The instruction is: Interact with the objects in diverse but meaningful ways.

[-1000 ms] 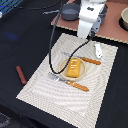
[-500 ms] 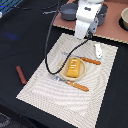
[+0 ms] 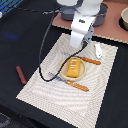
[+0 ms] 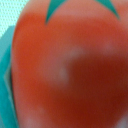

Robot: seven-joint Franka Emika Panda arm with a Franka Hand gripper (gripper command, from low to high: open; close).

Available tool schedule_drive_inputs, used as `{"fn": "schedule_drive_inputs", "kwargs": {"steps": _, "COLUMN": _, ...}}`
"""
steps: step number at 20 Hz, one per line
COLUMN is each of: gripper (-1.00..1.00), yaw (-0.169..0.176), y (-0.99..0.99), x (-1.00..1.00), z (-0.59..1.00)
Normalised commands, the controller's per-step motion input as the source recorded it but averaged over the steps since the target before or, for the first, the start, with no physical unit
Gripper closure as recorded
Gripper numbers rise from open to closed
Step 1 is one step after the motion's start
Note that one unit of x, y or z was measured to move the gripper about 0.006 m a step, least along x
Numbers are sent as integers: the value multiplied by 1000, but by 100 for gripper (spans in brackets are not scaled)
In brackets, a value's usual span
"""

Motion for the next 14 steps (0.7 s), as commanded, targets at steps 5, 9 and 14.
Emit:
{"fn": "schedule_drive_inputs", "kwargs": {"steps": 5, "gripper": 100, "yaw": 84, "y": 281, "x": -549, "z": -99}}
{"fn": "schedule_drive_inputs", "kwargs": {"steps": 9, "gripper": 100, "yaw": 80, "y": 105, "x": -536, "z": -442}}
{"fn": "schedule_drive_inputs", "kwargs": {"steps": 14, "gripper": 100, "yaw": 69, "y": 0, "x": -611, "z": -523}}
